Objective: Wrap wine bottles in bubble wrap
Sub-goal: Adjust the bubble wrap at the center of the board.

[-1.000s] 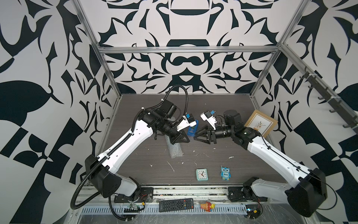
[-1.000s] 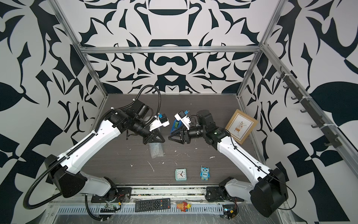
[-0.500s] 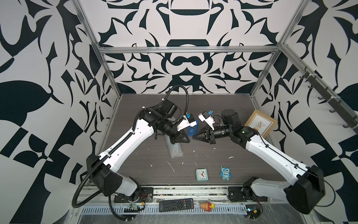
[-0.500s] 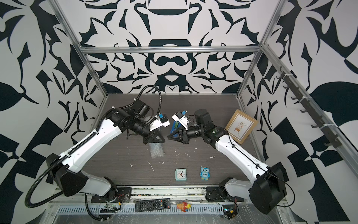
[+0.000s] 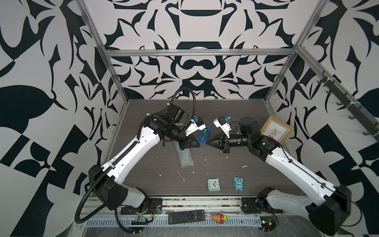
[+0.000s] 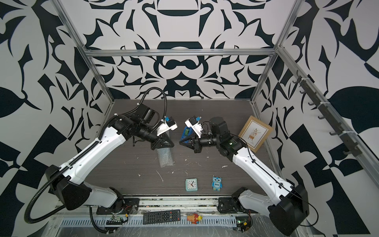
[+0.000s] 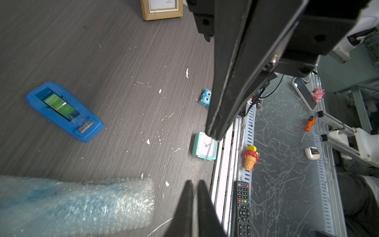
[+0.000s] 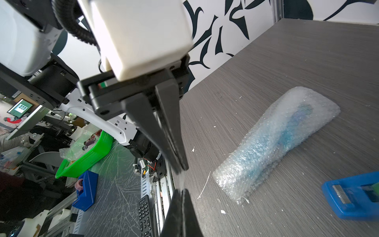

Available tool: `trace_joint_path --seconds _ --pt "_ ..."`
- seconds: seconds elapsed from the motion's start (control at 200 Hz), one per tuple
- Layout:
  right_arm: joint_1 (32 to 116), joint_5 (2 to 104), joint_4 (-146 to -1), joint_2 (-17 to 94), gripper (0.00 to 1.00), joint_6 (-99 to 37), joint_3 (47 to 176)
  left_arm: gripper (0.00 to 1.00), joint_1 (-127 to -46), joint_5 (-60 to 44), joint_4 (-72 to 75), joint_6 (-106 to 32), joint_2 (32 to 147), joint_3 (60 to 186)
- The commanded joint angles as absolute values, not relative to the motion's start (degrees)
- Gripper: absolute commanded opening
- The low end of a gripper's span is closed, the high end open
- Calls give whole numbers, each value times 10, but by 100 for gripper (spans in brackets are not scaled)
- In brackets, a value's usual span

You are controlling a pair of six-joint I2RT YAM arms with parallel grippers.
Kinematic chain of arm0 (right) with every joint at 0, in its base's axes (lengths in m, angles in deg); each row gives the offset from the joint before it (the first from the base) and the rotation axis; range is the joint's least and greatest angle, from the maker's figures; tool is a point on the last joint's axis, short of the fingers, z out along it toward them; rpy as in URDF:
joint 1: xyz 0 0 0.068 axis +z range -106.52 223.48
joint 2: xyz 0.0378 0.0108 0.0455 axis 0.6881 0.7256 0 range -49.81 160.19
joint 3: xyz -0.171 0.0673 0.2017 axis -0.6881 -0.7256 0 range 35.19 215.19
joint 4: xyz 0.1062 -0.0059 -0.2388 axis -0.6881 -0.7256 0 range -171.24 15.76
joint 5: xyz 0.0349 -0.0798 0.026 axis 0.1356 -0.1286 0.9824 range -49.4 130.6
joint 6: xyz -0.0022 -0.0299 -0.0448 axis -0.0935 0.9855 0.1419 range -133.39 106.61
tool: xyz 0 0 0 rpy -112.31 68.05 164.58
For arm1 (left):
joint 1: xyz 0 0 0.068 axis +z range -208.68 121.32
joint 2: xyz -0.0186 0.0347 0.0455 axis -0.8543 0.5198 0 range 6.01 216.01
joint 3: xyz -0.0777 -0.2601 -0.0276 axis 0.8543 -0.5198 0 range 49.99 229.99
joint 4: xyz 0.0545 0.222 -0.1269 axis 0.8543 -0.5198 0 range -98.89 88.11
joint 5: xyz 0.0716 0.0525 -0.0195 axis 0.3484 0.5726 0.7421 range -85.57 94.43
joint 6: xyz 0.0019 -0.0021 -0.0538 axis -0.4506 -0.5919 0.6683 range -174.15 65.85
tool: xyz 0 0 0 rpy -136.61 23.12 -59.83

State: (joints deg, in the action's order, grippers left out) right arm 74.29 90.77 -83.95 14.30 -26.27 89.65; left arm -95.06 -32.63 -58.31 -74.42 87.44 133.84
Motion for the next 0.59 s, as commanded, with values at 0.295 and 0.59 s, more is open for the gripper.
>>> trace_joint_path --seconds 0.295,0.59 --pt "740 840 -688 91 0 -366 842 76 -900 -366 -247 -503 699 1139" --pt "741 918 -612 111 0 -422 863 84 -895 -391 96 -264 652 973"
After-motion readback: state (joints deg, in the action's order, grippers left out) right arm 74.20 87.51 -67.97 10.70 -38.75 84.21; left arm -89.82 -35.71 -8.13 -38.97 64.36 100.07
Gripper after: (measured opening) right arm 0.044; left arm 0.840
